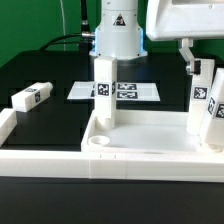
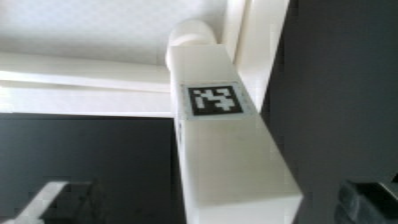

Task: Assemble desk

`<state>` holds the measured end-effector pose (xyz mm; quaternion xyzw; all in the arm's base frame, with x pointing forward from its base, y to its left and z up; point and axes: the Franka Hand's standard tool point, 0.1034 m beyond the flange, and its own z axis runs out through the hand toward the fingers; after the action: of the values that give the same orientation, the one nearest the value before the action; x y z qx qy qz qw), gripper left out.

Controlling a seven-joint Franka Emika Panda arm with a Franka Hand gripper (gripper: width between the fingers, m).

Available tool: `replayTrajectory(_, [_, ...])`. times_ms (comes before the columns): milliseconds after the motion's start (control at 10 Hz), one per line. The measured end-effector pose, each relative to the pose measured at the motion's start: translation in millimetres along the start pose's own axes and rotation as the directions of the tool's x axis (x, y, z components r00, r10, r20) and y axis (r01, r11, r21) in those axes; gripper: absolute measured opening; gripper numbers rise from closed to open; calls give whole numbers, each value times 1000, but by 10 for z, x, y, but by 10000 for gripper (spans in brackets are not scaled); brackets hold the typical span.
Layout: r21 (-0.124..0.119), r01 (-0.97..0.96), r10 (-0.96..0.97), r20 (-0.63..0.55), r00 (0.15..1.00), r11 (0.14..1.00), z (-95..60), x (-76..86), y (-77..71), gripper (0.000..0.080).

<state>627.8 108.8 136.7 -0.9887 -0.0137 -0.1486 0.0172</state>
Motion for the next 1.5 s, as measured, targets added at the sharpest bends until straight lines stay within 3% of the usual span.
replayTrajectory(100, [2,-2,1,87,996,1000,8,-55,-9,649])
replayTrajectory(400, [-5,-8,9,226,974,1000,80,-4,39,649])
replayTrajectory(1000, [-16,-19,22,228,973,1000,199,-21,63,649])
replayTrajectory(1200, [-16,-19,22,228,973,1000,202,-25,64,389])
replayTrajectory(1300, [-16,-19,22,228,973,1000,202,-25,65,389])
replayTrajectory(1400, [-20,-34,37,228,973,999,203,-25,65,288])
replayTrajectory(1500, [-24,-50,54,228,972,998,203,-25,65,288])
